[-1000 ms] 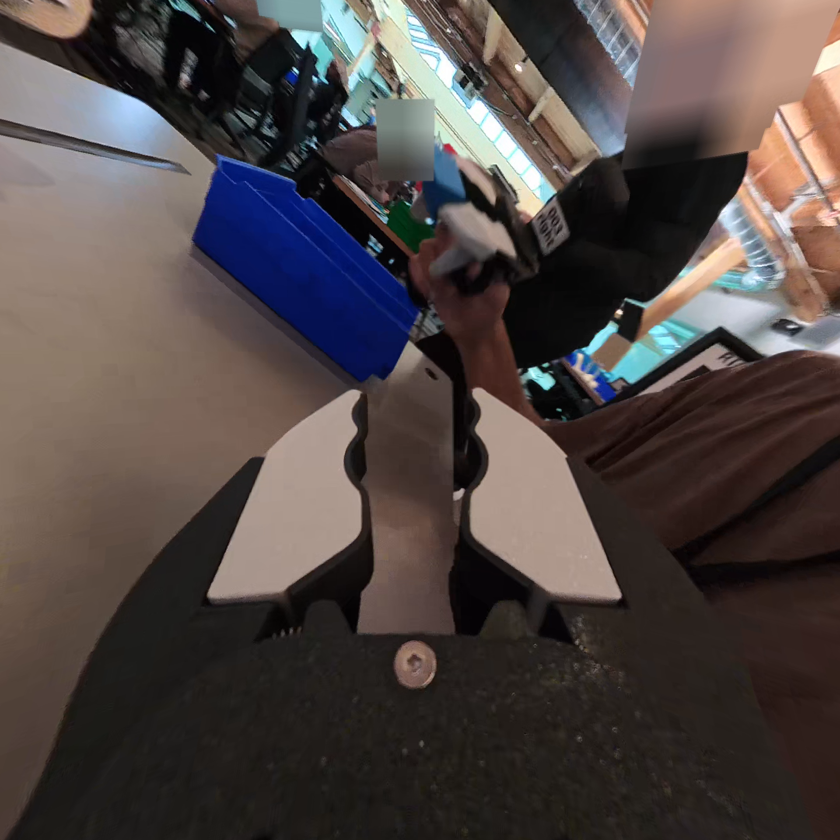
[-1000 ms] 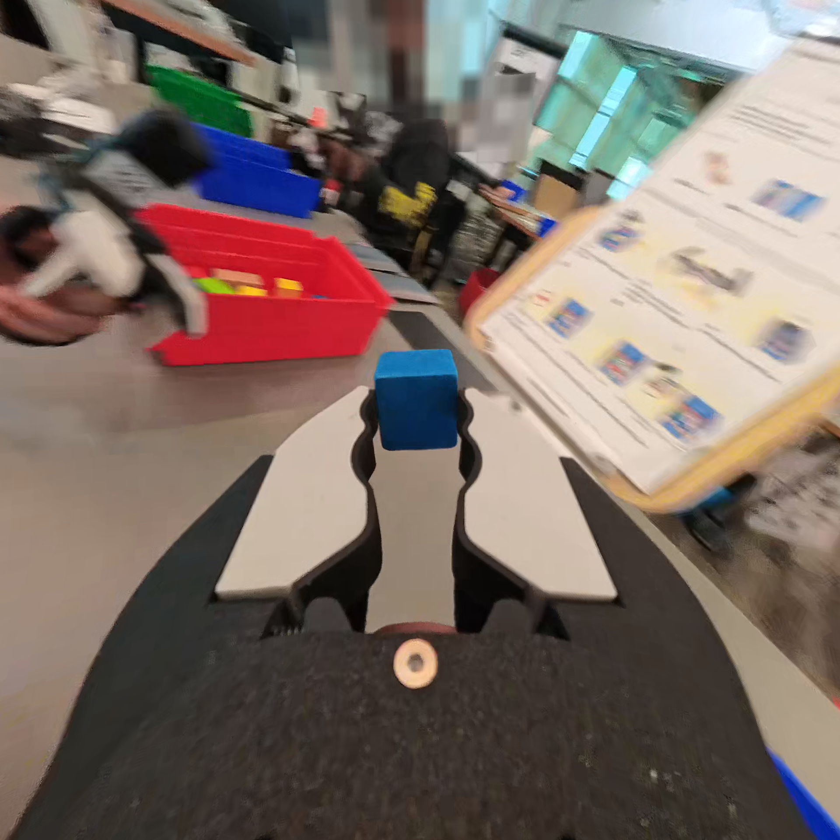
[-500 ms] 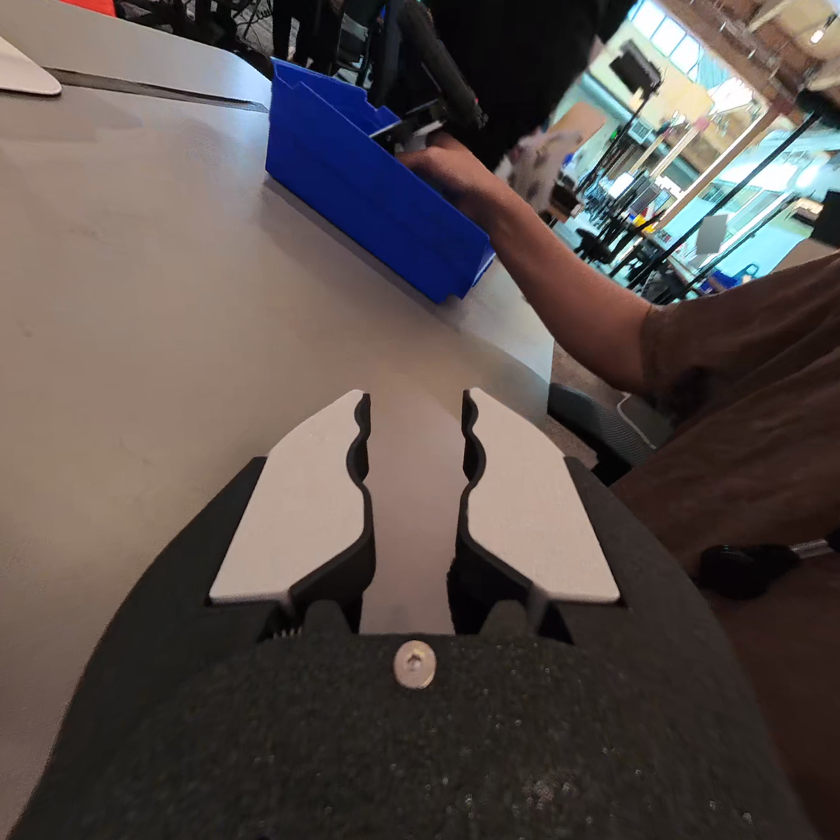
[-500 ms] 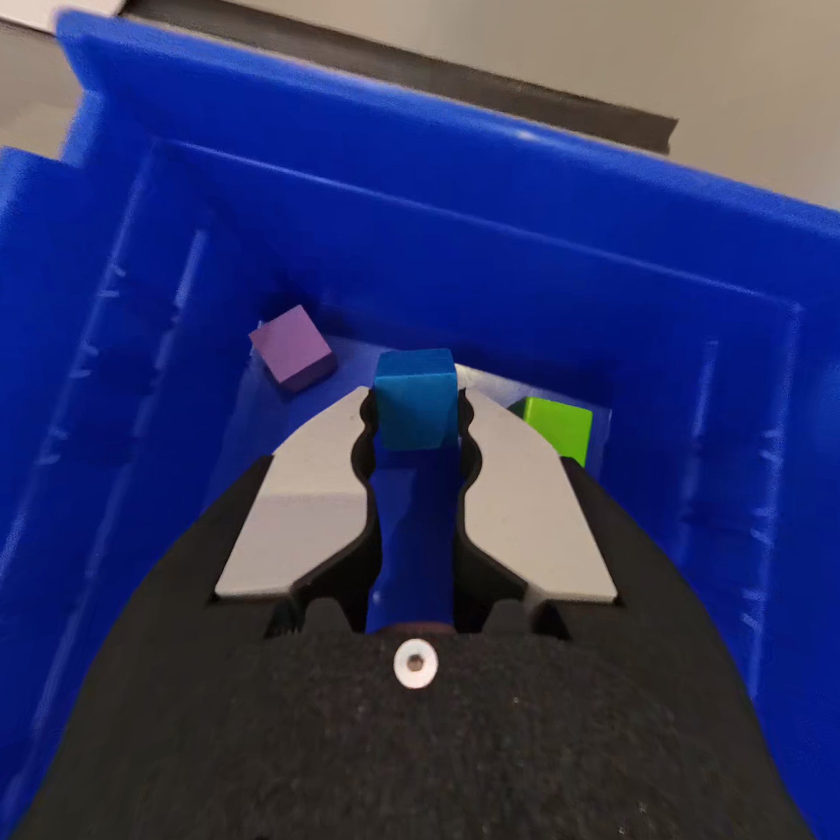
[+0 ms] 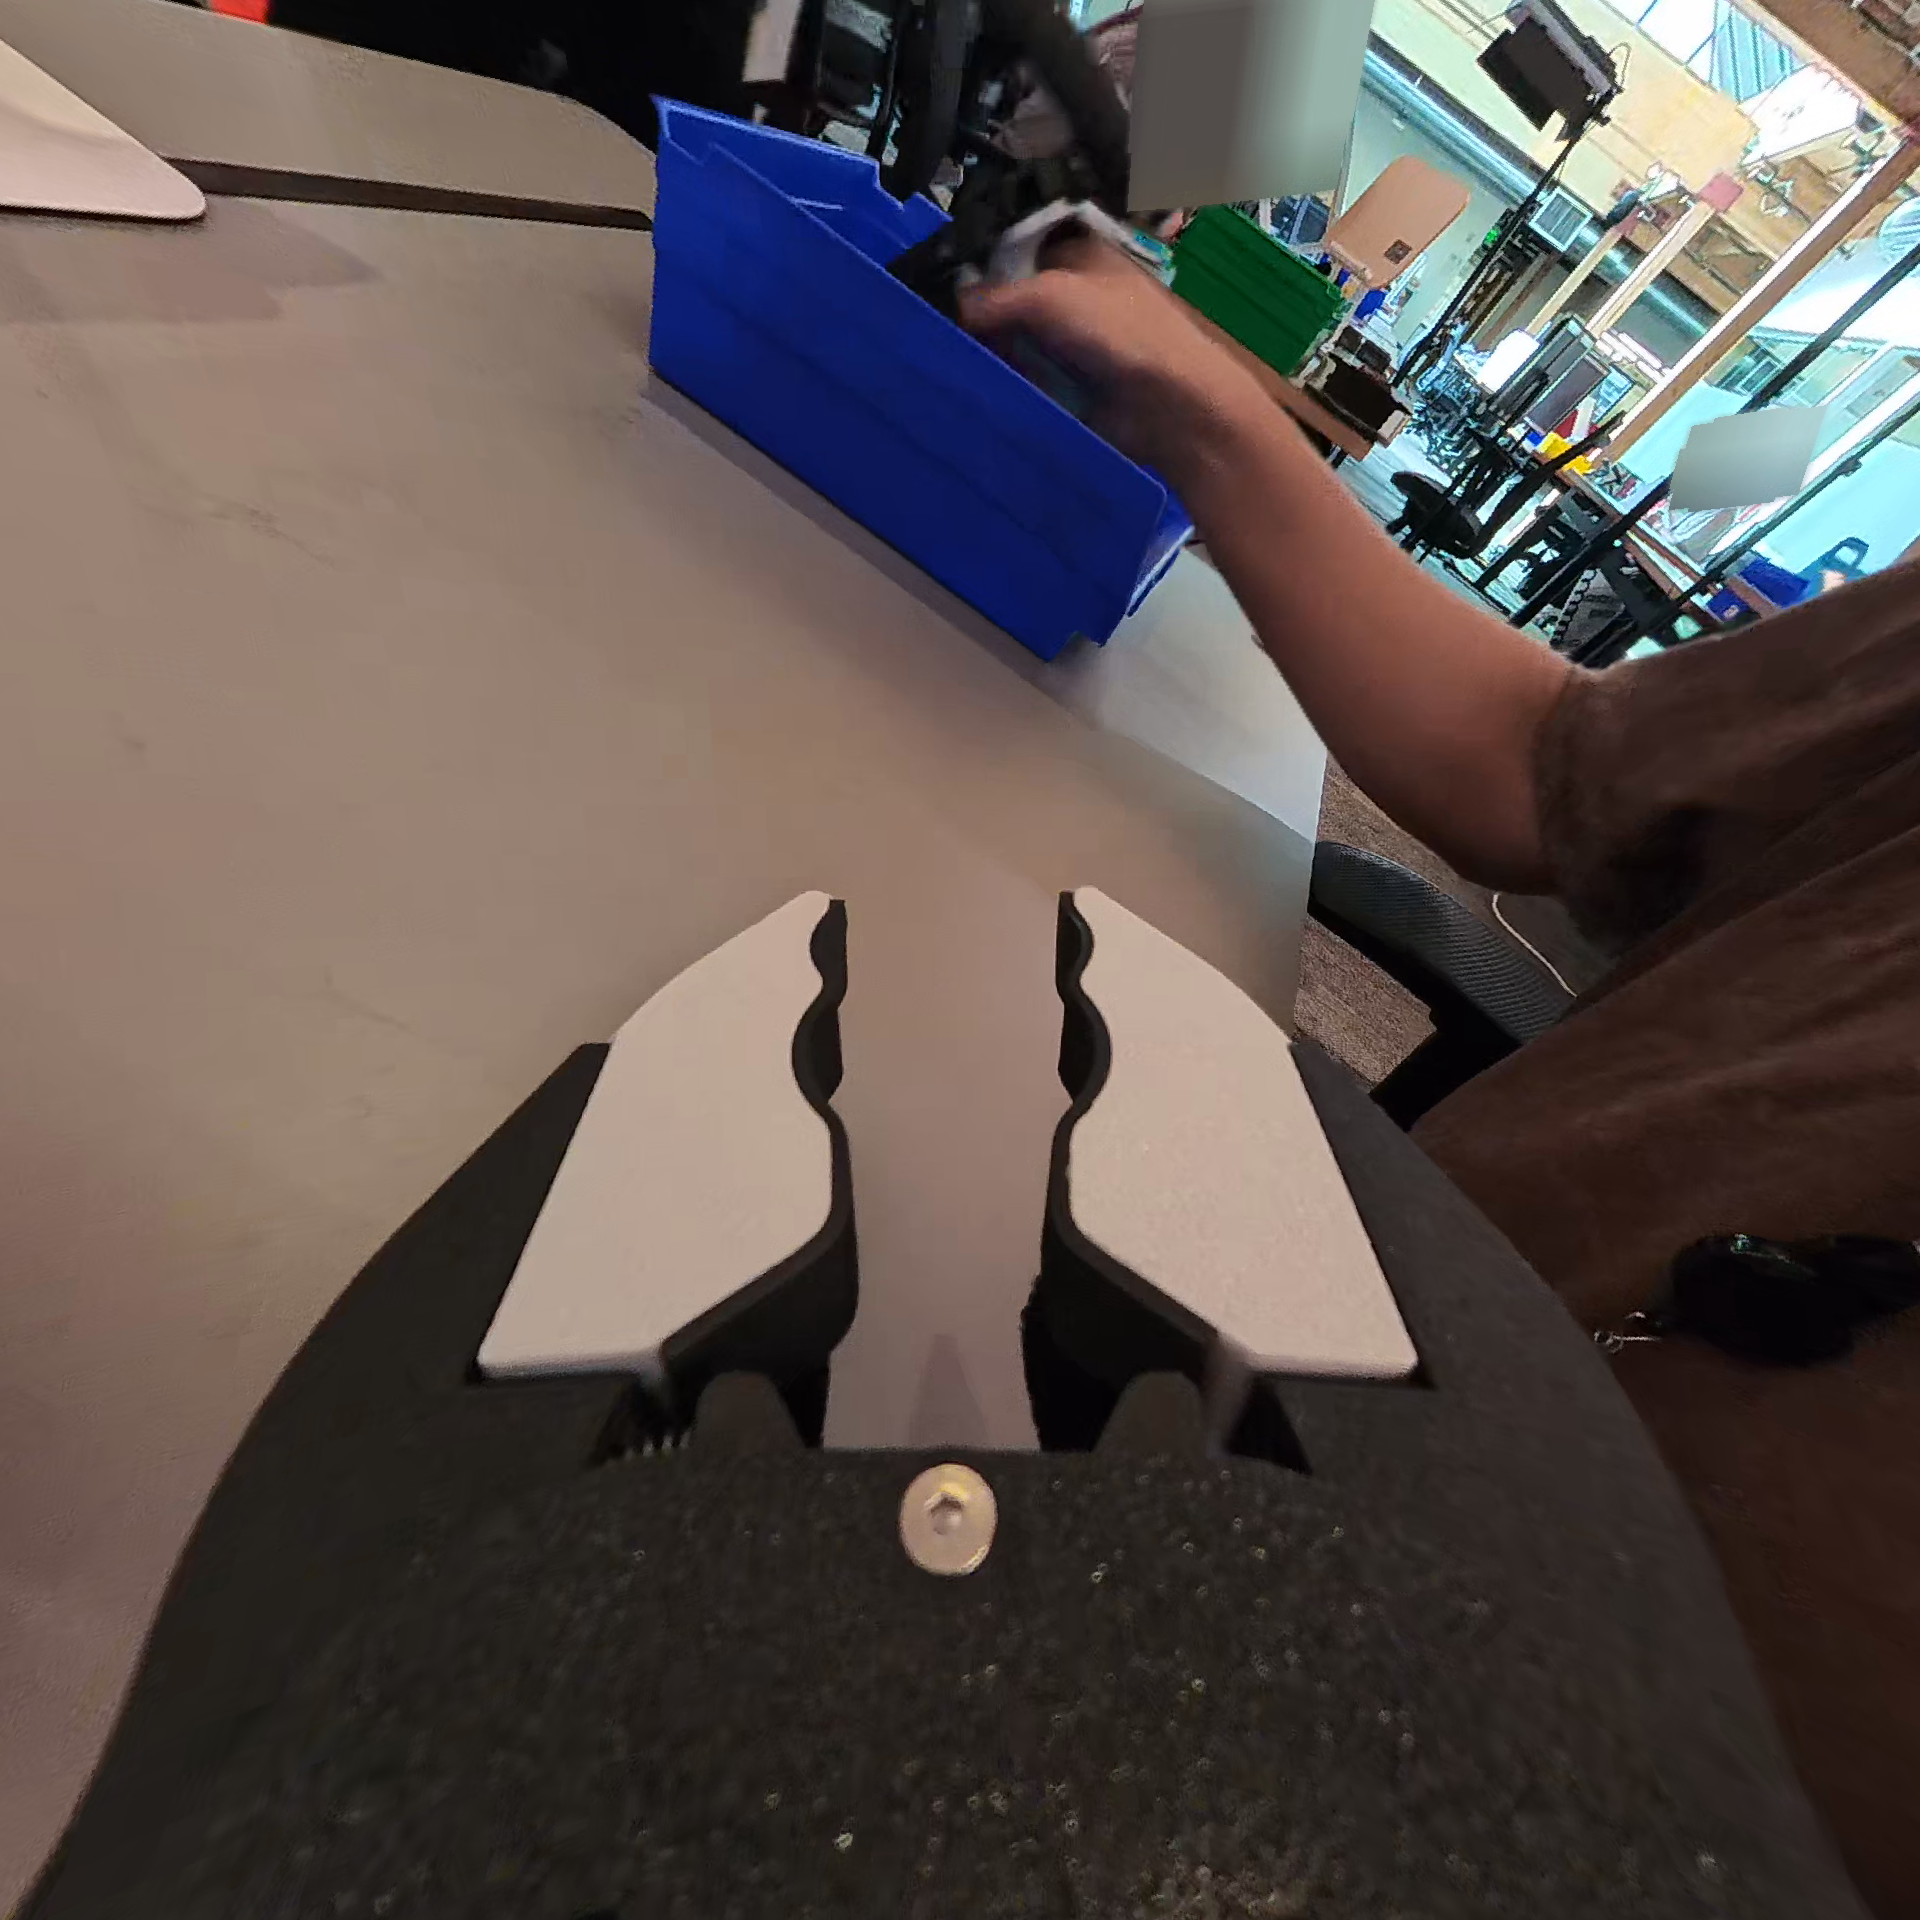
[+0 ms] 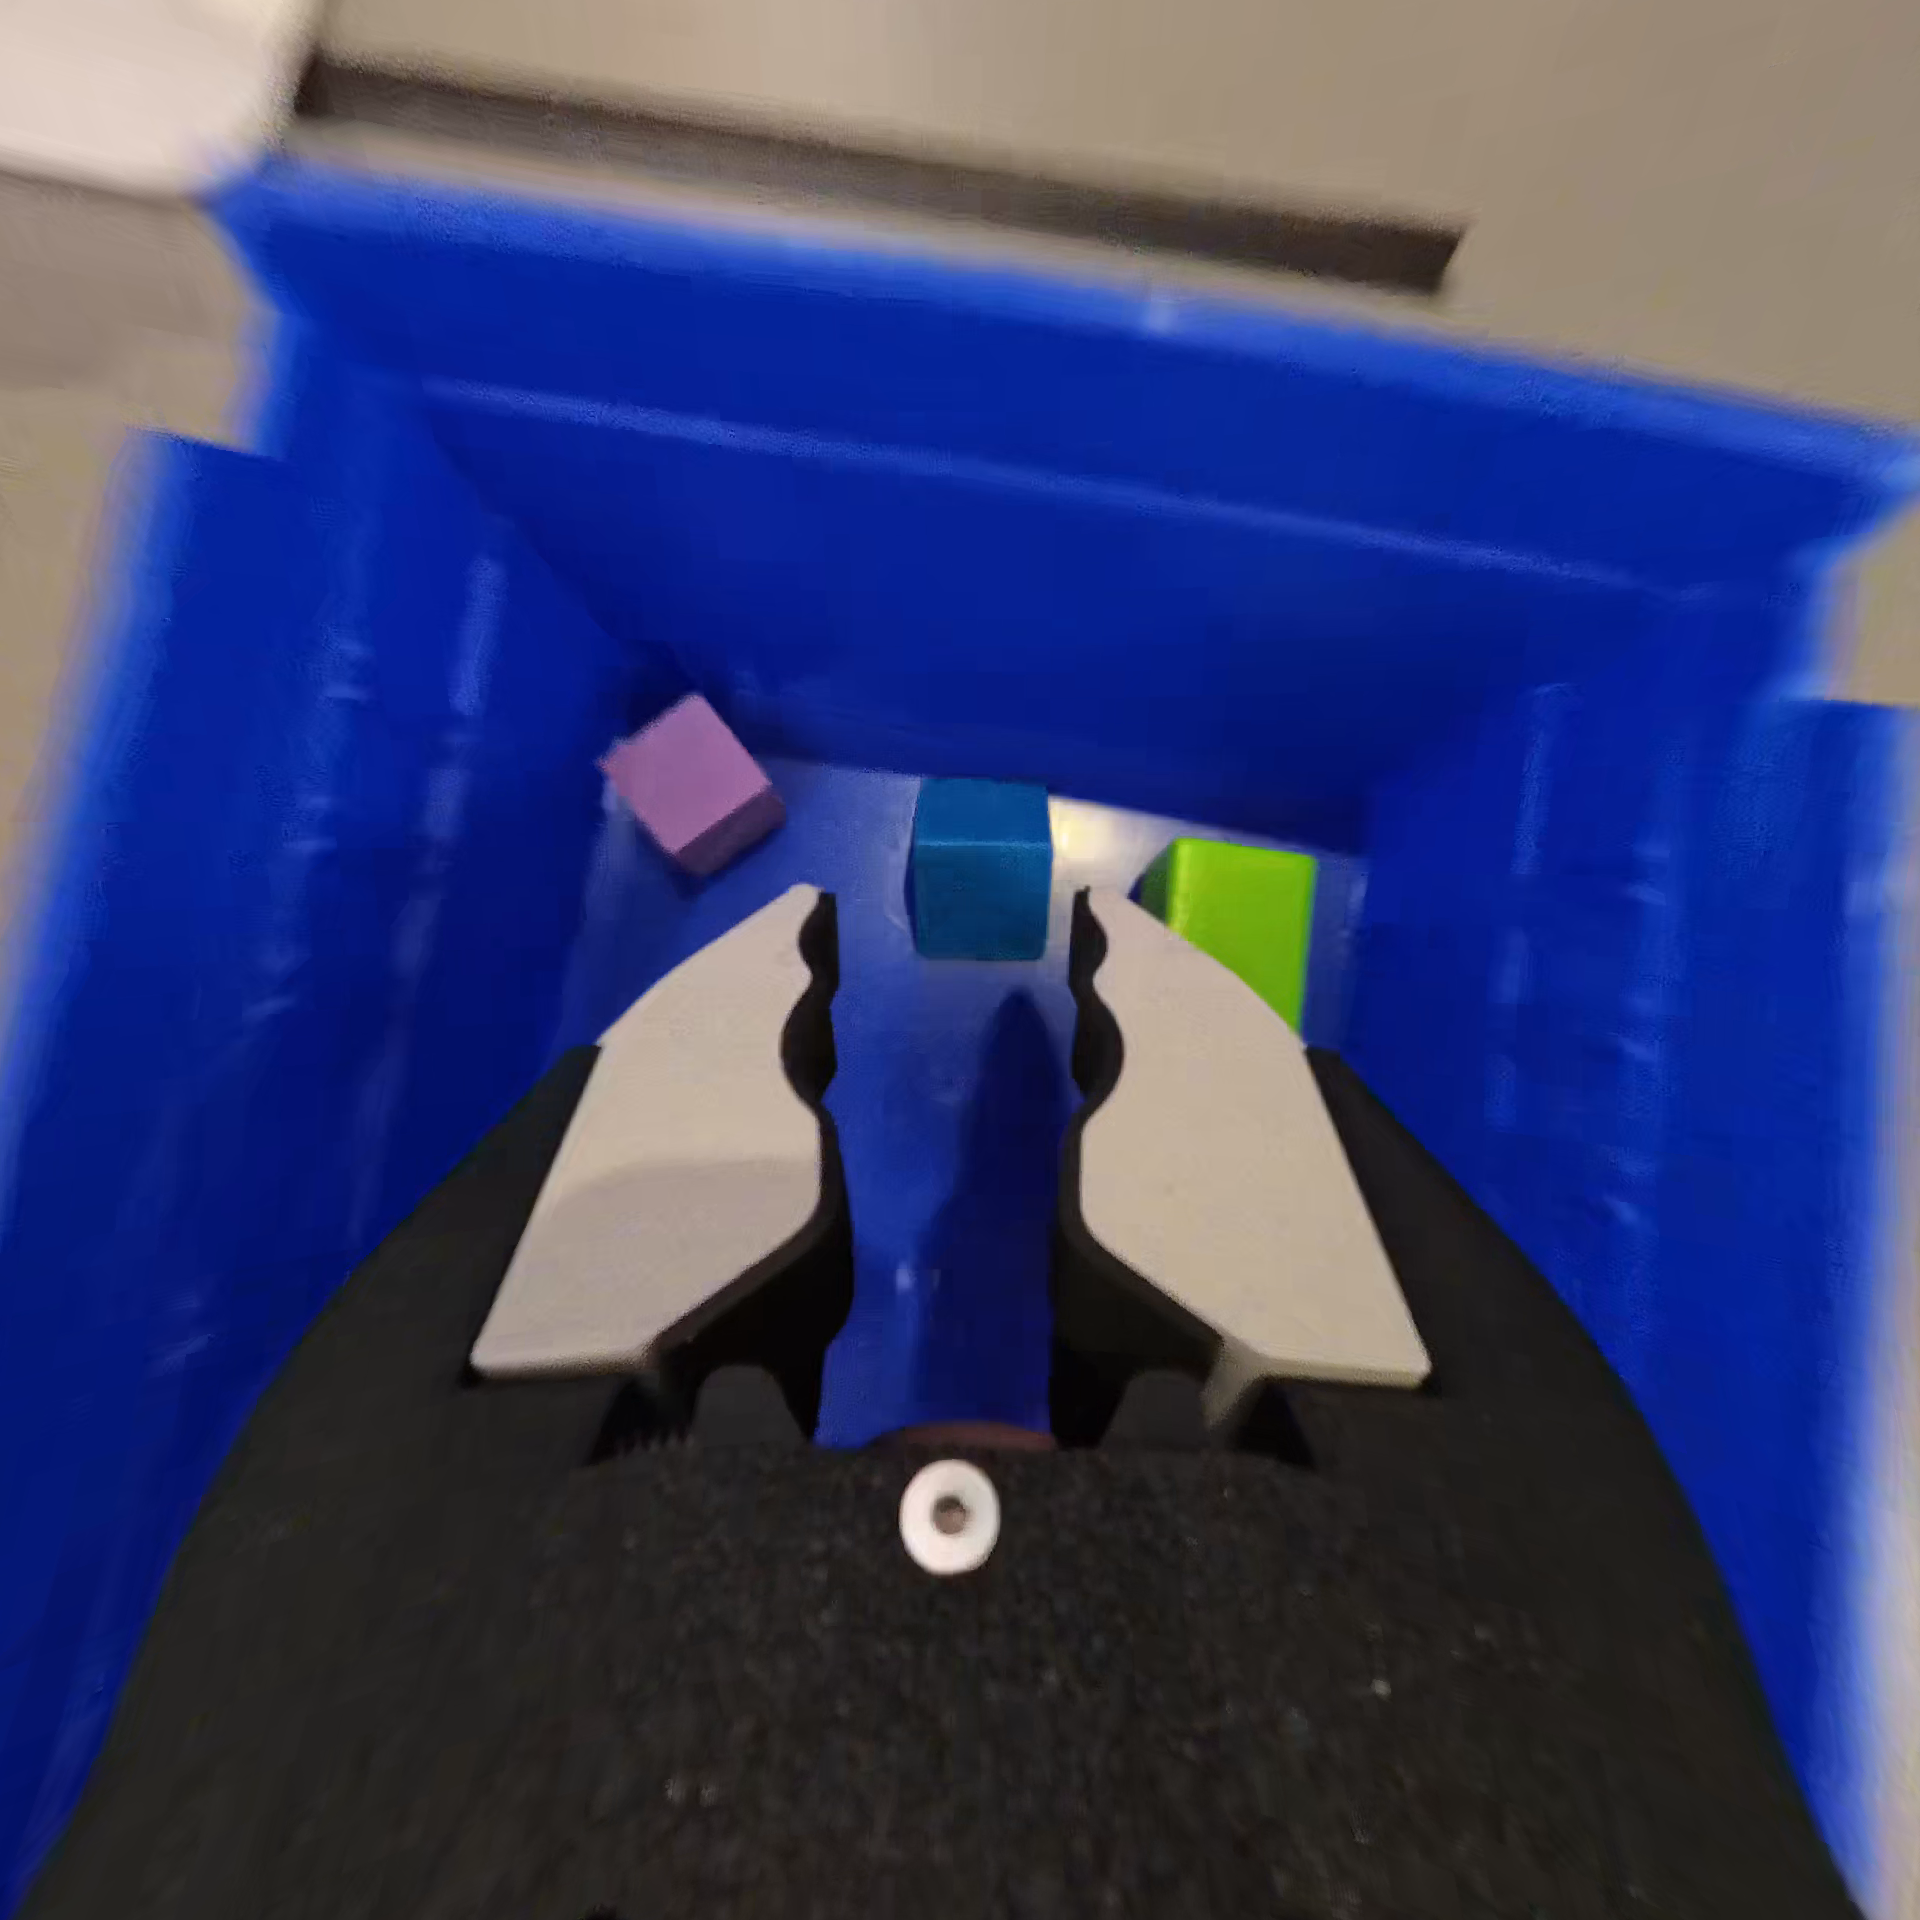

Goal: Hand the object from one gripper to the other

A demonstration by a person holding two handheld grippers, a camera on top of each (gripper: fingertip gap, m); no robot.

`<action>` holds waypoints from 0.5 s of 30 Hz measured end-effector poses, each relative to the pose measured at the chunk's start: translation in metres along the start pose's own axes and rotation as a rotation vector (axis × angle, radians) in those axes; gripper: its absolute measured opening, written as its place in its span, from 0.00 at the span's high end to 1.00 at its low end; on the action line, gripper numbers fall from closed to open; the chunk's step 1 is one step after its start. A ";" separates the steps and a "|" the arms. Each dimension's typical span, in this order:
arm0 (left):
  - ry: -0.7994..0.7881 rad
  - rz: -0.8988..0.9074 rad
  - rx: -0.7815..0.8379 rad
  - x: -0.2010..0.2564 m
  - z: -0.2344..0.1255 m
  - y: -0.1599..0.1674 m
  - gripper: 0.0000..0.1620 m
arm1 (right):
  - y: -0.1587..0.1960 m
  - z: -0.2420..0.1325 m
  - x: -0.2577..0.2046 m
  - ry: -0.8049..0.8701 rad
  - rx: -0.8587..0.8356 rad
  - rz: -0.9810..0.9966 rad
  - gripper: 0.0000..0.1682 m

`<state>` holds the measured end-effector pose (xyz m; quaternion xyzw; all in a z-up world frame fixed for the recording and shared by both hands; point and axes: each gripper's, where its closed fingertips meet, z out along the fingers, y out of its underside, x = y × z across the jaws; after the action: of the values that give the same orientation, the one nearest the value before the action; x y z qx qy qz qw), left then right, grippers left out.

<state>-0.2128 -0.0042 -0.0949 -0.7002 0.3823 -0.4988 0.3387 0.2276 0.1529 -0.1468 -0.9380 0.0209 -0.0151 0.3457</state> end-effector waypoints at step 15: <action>-0.039 0.054 0.091 -0.007 -0.011 -0.009 0.72 | 0.058 -0.199 -0.248 -0.954 0.754 -0.016 0.74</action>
<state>-0.2229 0.0055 -0.0870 -0.6833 0.3713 -0.4924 0.3909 -0.0298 -0.0082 -0.0369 -0.6543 -0.1500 0.3979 0.6254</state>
